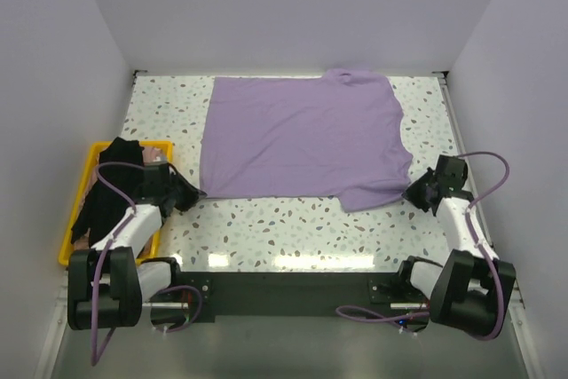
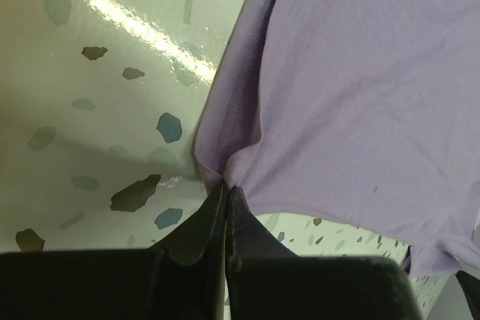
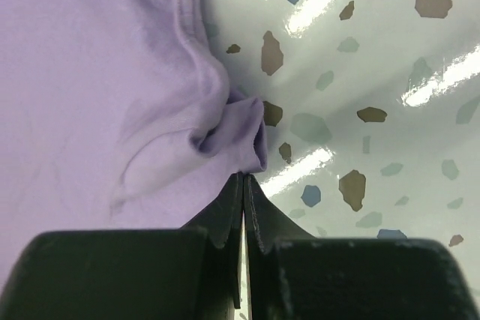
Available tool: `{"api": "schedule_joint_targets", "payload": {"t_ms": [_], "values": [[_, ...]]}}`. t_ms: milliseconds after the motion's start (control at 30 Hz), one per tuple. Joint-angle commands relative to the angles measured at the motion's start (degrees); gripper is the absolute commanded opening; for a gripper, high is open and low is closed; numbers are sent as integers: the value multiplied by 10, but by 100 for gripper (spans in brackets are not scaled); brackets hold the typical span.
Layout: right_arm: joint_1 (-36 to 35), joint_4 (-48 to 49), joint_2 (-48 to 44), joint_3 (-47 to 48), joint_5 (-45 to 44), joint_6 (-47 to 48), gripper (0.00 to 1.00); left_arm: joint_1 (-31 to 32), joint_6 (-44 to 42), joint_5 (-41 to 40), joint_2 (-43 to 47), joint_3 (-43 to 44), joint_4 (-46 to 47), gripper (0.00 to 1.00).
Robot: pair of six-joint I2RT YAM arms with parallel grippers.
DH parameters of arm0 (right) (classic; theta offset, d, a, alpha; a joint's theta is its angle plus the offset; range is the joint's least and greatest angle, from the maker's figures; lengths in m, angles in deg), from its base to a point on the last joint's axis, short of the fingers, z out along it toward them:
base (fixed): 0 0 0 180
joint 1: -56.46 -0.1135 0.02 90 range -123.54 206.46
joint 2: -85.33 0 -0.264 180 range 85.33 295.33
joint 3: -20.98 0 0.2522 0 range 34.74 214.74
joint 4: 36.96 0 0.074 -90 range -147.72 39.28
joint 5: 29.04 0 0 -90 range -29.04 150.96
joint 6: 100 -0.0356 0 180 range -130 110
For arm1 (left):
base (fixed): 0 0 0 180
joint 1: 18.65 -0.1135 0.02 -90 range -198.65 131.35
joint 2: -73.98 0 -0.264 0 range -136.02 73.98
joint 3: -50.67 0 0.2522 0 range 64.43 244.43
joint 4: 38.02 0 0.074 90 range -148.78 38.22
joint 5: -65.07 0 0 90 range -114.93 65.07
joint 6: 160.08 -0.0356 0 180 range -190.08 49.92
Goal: Fold and stack the t-shirts
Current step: Flatten the tshirt out, then fold the tshirt
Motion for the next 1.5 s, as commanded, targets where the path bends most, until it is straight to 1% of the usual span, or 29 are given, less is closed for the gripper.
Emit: {"api": "schedule_joint_targets", "payload": {"t_ms": [0,133,533,667,767,900,1033,1233,1467], "values": [[2,-34,-38,18,9,12,0,3,-19,-17,17,19,-22,0],[2,-65,-63,25,24,17,0,3,-24,-24,21,22,-33,0],[3,-199,-203,52,36,16,0,3,-28,-46,35,34,-75,1],[2,-237,-226,70,27,18,0,3,-29,-50,48,36,-84,6],[2,-247,-228,93,17,20,0,3,-29,-53,50,35,-84,7],[3,-234,-210,112,41,13,0,3,-30,-57,43,36,-77,7],[2,-197,-164,130,55,6,0,3,-29,-61,25,57,-65,7],[2,-110,-75,152,73,-16,0,10,-28,-69,-45,118,-52,6],[2,-44,26,186,80,-33,0,12,-18,-69,-138,194,-36,4]]}}
